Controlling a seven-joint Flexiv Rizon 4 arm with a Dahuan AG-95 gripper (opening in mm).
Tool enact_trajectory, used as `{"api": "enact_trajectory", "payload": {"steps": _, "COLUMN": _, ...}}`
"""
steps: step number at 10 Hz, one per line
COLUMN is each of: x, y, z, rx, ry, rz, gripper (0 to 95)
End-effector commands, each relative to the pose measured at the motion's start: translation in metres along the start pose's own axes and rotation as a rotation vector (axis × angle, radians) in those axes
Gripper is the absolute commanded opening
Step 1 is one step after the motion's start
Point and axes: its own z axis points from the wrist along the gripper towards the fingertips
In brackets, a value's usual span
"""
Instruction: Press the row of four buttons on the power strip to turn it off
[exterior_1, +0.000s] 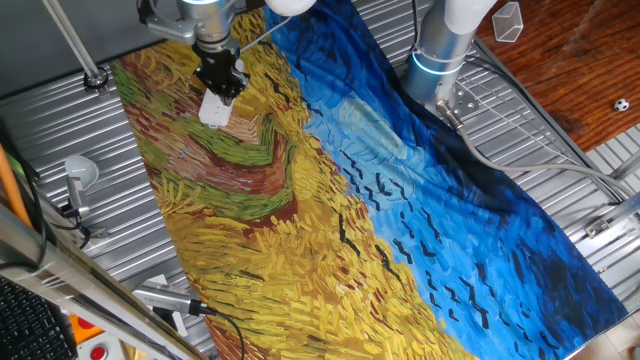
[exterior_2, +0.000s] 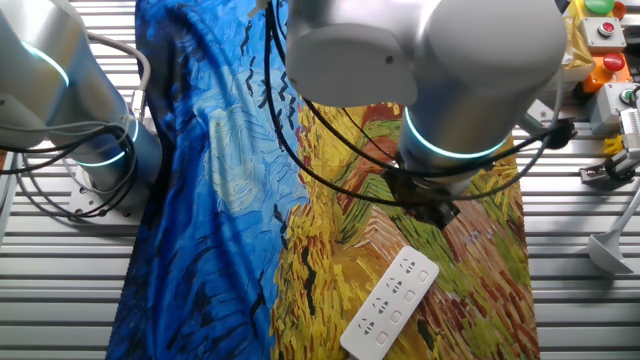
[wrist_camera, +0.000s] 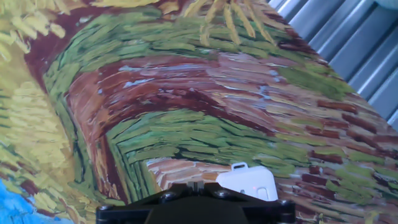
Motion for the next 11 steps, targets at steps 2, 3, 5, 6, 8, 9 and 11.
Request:
{"api": "enact_trajectory", "payload": {"steps": 2, "x": 0.0, "y": -0.001, "z": 0.0, "rx": 0.006, "ry": 0.01, "rz": 0.044, "gripper": 0.0}}
{"api": "enact_trajectory", "payload": {"steps": 3, "x": 0.0, "y": -0.001, "z": 0.0, "rx": 0.005, "ry": 0.014, "rz": 0.061, "gripper": 0.0}}
{"api": "enact_trajectory", "payload": {"steps": 5, "x": 0.0, "y": 0.0, "z": 0.001, "rx": 0.026, "ry": 0.044, "rz": 0.066, "gripper": 0.0}}
{"api": "enact_trajectory", "payload": {"steps": 6, "x": 0.009, "y": 0.0, "z": 0.002, "rx": 0.024, "ry": 0.032, "rz": 0.041, "gripper": 0.0}}
{"api": "enact_trajectory", "payload": {"steps": 8, "x": 0.039, "y": -0.011, "z": 0.006, "rx": 0.022, "ry": 0.027, "rz": -0.021, "gripper": 19.0}}
{"api": "enact_trajectory", "payload": {"steps": 9, "x": 0.059, "y": -0.019, "z": 0.01, "rx": 0.023, "ry": 0.025, "rz": -0.064, "gripper": 38.0}}
{"api": "enact_trajectory", "payload": {"steps": 11, "x": 0.092, "y": -0.035, "z": 0.016, "rx": 0.027, "ry": 0.021, "rz": -0.119, "gripper": 38.0}}
